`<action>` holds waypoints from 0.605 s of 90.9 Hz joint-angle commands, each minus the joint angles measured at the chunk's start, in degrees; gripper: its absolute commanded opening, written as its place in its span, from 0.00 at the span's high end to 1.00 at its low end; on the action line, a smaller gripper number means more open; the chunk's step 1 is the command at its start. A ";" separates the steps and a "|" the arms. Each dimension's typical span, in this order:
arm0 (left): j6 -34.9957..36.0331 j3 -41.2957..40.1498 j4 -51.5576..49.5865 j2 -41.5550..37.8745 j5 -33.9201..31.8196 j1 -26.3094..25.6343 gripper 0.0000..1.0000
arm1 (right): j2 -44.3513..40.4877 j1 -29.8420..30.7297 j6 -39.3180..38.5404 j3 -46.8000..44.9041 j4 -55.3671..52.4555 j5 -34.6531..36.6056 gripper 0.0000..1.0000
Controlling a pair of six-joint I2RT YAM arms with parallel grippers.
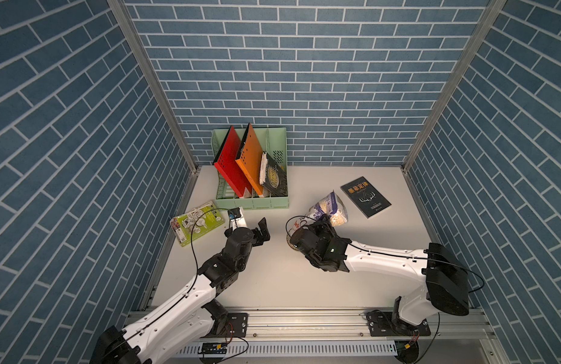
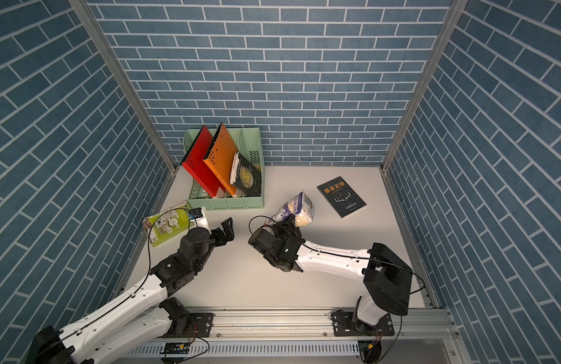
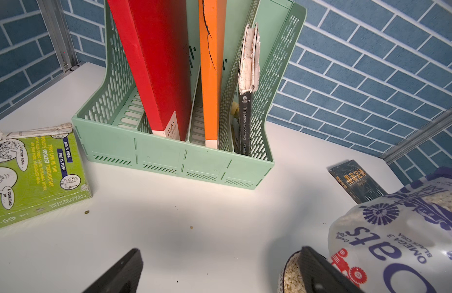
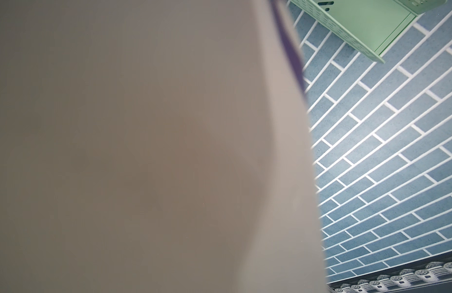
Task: Pour the oats into the breakfast bowl
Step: Pour the oats into the bowl.
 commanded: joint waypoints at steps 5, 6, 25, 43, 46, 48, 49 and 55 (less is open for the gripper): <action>0.76 0.58 -0.91 -0.37 -1.00 0.42 0.01 | -1.88 0.15 -0.98 0.50 3.20 5.19 1.00; 0.75 0.59 -0.92 -0.41 -1.00 0.44 0.01 | -1.98 0.19 -0.97 0.57 3.28 5.17 1.00; 0.66 0.66 -0.93 -0.36 -0.91 0.38 0.00 | -2.81 -0.14 -0.86 -0.29 3.46 5.08 1.00; 0.70 0.93 -1.10 -0.47 -0.99 0.48 0.01 | -3.92 -0.48 -0.22 -1.19 3.66 4.67 1.00; 0.66 0.95 -1.11 -0.51 -1.00 0.43 0.01 | -4.13 -0.59 0.02 -1.32 3.59 4.42 1.00; 0.65 0.95 -1.13 -0.48 -1.00 0.49 0.01 | -4.29 -0.64 0.13 -1.37 3.53 4.37 1.00; 0.65 0.95 -1.16 -0.50 -1.00 0.47 0.01 | -4.37 -0.70 0.25 -1.42 3.49 4.32 1.00; 0.65 0.95 -1.19 -0.63 -1.00 0.51 0.01 | -4.71 -0.96 0.88 -1.40 3.17 4.17 1.00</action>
